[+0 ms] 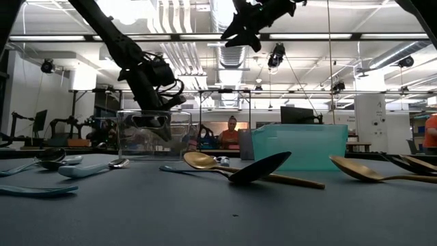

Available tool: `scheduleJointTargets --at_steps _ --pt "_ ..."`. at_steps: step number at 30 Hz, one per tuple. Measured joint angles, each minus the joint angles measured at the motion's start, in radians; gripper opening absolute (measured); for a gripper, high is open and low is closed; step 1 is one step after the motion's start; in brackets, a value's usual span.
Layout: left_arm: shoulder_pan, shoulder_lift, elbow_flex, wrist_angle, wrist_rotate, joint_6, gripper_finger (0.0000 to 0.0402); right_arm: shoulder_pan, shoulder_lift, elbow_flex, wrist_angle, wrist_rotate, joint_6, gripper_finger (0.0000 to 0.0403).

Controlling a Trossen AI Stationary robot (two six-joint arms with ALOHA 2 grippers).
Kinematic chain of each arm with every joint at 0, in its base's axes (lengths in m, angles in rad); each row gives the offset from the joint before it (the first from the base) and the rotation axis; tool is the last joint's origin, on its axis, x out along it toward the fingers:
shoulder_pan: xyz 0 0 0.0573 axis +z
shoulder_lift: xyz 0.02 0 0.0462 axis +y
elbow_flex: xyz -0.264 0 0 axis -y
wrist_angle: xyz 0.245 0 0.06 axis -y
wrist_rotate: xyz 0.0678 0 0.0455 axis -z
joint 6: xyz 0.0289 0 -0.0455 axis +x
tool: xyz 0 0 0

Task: Sort silverware by color (type)
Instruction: Put the gold spoon into the transparent bin, then put the blue spoon into the black bin

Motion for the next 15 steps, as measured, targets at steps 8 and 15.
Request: scheduleJointTargets --at_steps 8,15 --pt "0.000 0.000 -0.001 0.000 0.000 0.000 0.0047 0.000 0.000 0.000 -0.007 0.000 0.000 0.0155" --pt "-0.013 -0.050 0.005 -0.003 0.002 0.010 0.0048 0.000 0.000 0.000 -0.030 0.000 0.008 0.0155"
